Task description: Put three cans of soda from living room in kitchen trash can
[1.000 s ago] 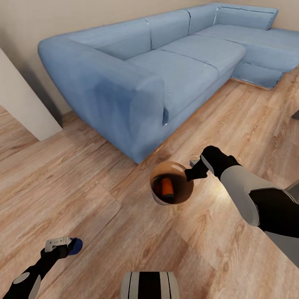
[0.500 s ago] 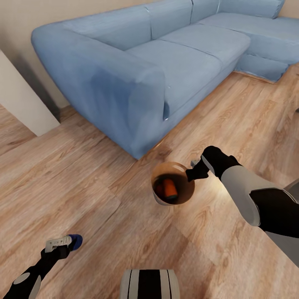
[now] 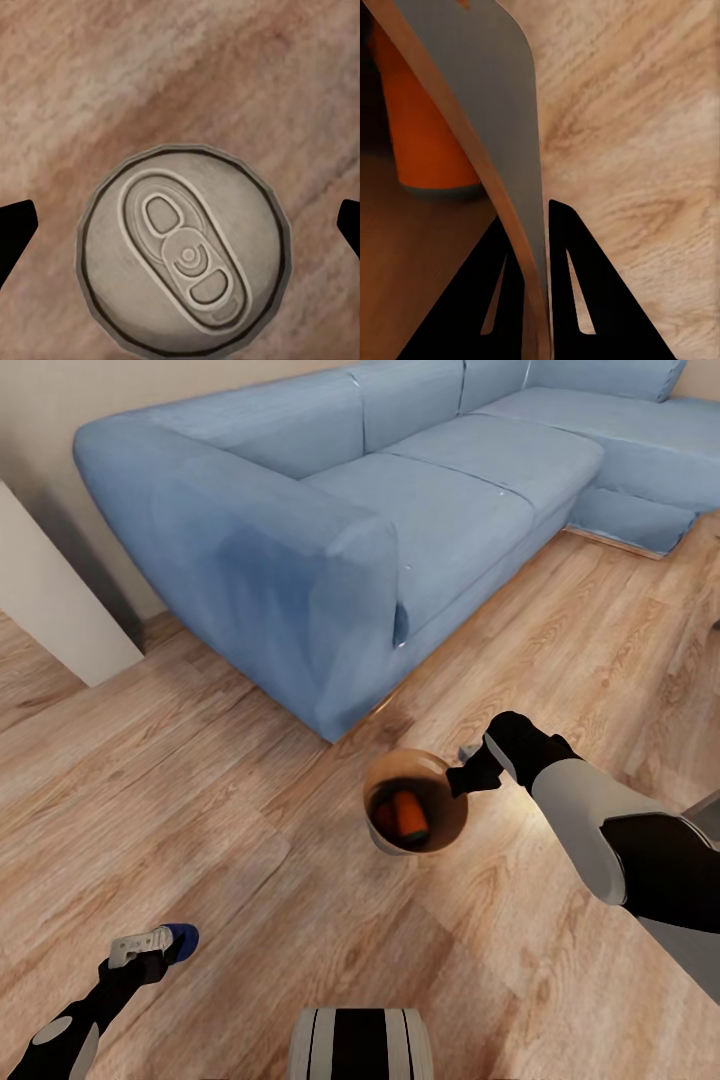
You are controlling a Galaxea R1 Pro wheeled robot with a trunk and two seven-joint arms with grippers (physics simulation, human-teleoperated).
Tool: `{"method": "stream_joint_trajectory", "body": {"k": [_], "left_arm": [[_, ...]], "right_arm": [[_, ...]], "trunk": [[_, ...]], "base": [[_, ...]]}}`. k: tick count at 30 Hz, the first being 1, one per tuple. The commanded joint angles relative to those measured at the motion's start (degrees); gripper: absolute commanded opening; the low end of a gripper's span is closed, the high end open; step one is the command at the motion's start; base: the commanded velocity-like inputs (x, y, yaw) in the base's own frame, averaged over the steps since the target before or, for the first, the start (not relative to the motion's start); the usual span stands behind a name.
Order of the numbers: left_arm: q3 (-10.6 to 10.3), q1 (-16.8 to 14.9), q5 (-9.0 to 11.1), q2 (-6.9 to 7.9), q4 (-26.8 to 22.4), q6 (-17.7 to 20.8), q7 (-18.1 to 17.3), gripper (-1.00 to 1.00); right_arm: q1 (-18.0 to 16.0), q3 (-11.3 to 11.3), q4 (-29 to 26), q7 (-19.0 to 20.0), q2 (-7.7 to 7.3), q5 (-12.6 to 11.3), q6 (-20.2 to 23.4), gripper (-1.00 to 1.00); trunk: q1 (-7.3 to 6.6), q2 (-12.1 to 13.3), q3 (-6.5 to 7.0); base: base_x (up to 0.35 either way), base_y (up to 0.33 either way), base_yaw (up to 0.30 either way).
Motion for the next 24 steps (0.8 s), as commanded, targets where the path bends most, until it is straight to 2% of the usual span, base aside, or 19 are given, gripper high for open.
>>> {"method": "stream_joint_trajectory", "body": {"k": [1,3,4,24], "left_arm": [[0.00,0.00,-0.01,0.00,0.00,0.00,0.02,1.00],[0.00,0.00,0.03,0.00,0.00,0.00,0.08,1.00],[0.00,0.00,0.13,0.00,-0.06,-0.05,0.06,-1.00],[0.00,0.00,-0.18,0.00,0.09,0.00,0.08,-1.00]], "right_arm": [[-0.03,-0.55,-0.02,0.25,-0.01,-1.93,0.36,-1.00],[-0.03,-0.55,0.00,0.19,-0.03,-1.93,0.36,-1.00],[-0.03,-0.55,0.02,0.16,-0.04,-1.93,0.36,-1.00],[0.06,-0.53,0.00,0.12,0.06,-1.93,0.36,-1.00]], "trunk": [[-0.01,0.00,0.00],[-0.01,0.00,0.00],[-0.01,0.00,0.00],[-0.01,0.00,0.00]], "base": [[0.000,0.000,0.000],[0.000,0.000,0.000],[0.000,0.000,0.000],[0.000,0.000,0.000]]}}
